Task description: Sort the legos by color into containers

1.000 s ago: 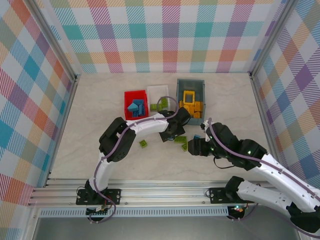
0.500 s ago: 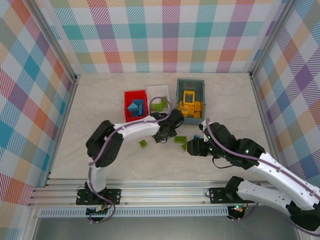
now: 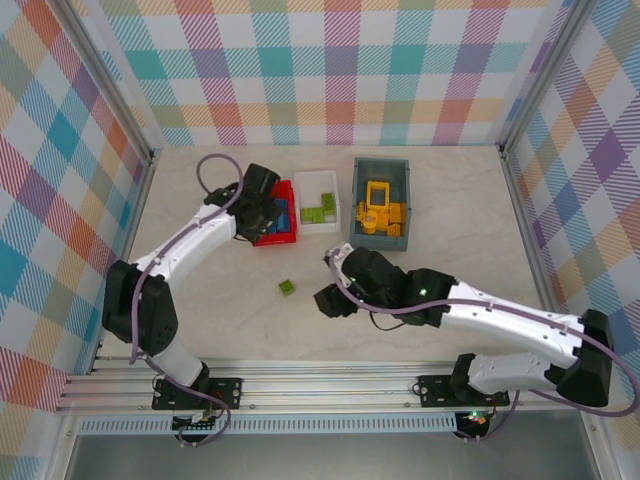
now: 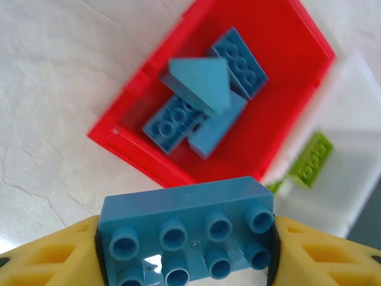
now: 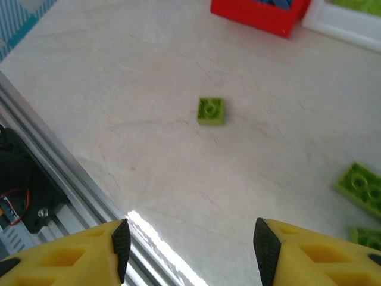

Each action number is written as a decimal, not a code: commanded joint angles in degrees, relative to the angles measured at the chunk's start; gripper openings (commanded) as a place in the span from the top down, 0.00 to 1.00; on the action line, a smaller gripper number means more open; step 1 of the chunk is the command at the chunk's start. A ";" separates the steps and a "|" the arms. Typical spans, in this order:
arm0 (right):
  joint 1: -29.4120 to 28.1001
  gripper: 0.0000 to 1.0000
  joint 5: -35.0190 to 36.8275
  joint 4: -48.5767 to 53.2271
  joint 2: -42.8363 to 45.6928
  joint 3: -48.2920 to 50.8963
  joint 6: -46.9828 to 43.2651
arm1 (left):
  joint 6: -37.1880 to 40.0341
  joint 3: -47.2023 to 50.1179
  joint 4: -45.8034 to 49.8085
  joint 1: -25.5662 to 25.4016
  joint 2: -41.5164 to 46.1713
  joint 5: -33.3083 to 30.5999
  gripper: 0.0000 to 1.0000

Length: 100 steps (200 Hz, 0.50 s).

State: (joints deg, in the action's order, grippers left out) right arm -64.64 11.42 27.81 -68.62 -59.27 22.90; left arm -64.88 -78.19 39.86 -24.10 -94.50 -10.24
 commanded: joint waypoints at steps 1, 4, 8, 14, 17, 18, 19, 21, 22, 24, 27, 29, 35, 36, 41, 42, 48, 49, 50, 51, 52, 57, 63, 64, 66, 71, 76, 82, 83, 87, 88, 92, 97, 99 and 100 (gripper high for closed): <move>-0.24 0.41 1.69 -7.68 -2.47 -3.88 -3.17 | -1.91 -3.82 -0.37 2.45 -5.93 5.80 0.43; -0.25 0.41 1.66 -7.84 -2.72 -4.07 -3.11 | -1.99 -4.33 -0.31 2.66 -6.56 6.17 0.43; -0.22 0.42 1.51 -8.04 -3.05 -4.25 -2.99 | -2.00 -4.91 -0.31 2.93 -7.42 6.42 0.42; -0.23 0.42 1.41 -8.27 -3.51 -4.36 -2.87 | -2.24 -5.60 -0.49 3.16 -8.64 6.83 0.42; -0.31 0.42 1.27 -8.34 -3.60 -4.37 -2.70 | -2.26 -6.19 -0.55 3.30 -9.15 6.97 0.42; -0.31 0.42 1.25 -8.37 -3.66 -4.37 -2.60 | -2.31 -6.32 -0.56 3.33 -9.36 6.98 0.42; -0.31 0.42 1.24 -8.33 -3.69 -4.37 -2.55 | -2.33 -6.38 -0.56 3.34 -9.50 7.03 0.42; -0.24 0.42 1.24 -8.44 -3.71 -4.37 -2.47 | -2.35 -6.67 -0.57 3.42 -9.81 7.06 0.42; -0.23 0.42 1.19 -8.46 -3.71 -4.37 -2.44 | -2.35 -6.87 -0.57 3.43 -10.00 7.03 0.42; -0.22 0.41 1.12 -8.47 -3.78 -4.30 -2.38 | -2.35 -7.10 -0.55 3.51 -10.24 7.11 0.42; -0.22 0.42 1.07 -8.58 -3.81 -4.16 -2.27 | -2.31 -7.47 -0.61 3.53 -10.75 7.13 0.42; -0.29 0.42 1.08 -8.57 -3.85 -4.12 -2.20 | -2.39 -7.69 -0.65 3.60 -11.05 7.20 0.41; -0.23 0.42 1.12 -8.60 -3.71 -3.89 -1.95 | -2.35 -8.53 -0.63 3.70 -11.95 7.39 0.41; -0.22 0.42 1.13 -8.58 -3.71 -3.82 -1.92 | -2.35 -8.68 -0.60 3.70 -12.08 7.32 0.41; -0.27 0.42 1.20 -8.46 -3.56 -3.62 -1.71 | -2.19 -9.44 -0.20 3.71 -12.89 7.23 0.41; -0.29 0.42 1.22 -8.42 -3.55 -3.56 -1.67 | -2.14 -9.61 -0.12 3.71 -13.03 7.24 0.41; -0.25 0.42 1.38 -8.28 -3.38 -3.29 -1.47 | -1.89 -10.58 0.58 3.71 -13.98 7.16 0.41; -0.28 0.42 1.40 -8.29 -3.32 -3.22 -1.41 | -1.86 -10.71 0.66 3.71 -14.14 7.07 0.41; -0.25 0.42 1.40 -8.30 -3.30 -3.18 -1.43 | -1.84 -10.86 0.75 3.71 -14.32 7.12 0.41; -0.24 0.42 1.41 -8.30 -3.29 -3.11 -1.40 | -1.75 -10.98 0.88 3.71 -14.44 7.05 0.41; -0.23 0.42 1.45 -8.30 -3.28 -3.08 -1.34 | -1.66 -11.09 0.99 3.71 -14.55 6.98 0.41; -0.26 0.42 1.51 -8.22 -3.09 -2.89 -1.12 | -1.50 -11.67 1.39 3.79 -15.27 6.88 0.40; -0.22 0.42 1.50 -8.24 -2.93 -2.59 -0.96 | -1.33 -12.10 1.69 3.79 -15.96 6.79 0.40; -0.22 0.42 1.50 -8.27 -2.88 -2.56 -0.99 | -1.31 -12.13 1.70 3.79 -16.06 6.80 0.40; -0.22 0.42 1.50 -8.27 -2.83 -2.49 -0.87 | -1.24 -12.20 1.67 3.86 -16.26 6.83 0.39; -0.22 0.41 1.53 -8.22 -2.59 -2.31 -0.77 | -1.04 -12.30 1.49 3.88 -16.68 6.91 0.38; -0.24 0.41 1.50 -8.21 -2.45 -2.26 -0.66 | -0.96 -12.42 1.50 3.96 -17.00 7.01 0.36; -0.25 0.41 1.50 -8.16 -2.31 -2.11 -0.51 | -0.74 -12.63 1.61 4.05 -17.35 7.02 0.32; -0.23 0.41 1.54 -8.14 -2.31 -2.09 -0.50 | -0.67 -12.66 1.66 4.05 -17.37 7.05 0.31; -0.28 0.41 1.55 -8.13 -2.23 -2.09 -0.48 | -0.36 -12.73 1.60 4.12 -17.47 7.20 0.28; -0.25 0.41 1.52 -8.08 -2.22 -2.09 -0.44 | -0.26 -12.79 1.66 4.13 -17.47 7.23 0.28; -0.27 0.41 1.51 -8.01 -2.17 -2.08 -0.40 | 0.07 -12.98 1.75 4.15 -17.47 7.18 0.25; -0.23 0.41 1.61 -7.97 -2.14 -2.00 -0.40 | 0.42 -13.18 1.96 4.15 -17.30 6.97 0.23; -0.22 0.41 1.66 -7.95 -2.13 -2.00 -0.35 | 0.51 -13.20 2.04 4.15 -17.19 6.98 0.23; -0.22 0.41 1.62 -7.95 -2.13 -2.00 -0.33 | 0.57 -13.21 2.10 4.15 -17.16 6.99 0.22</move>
State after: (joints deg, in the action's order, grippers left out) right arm -64.69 12.03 21.82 -72.18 -61.82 21.80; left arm -65.95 -89.32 39.51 -20.82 -111.22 -3.66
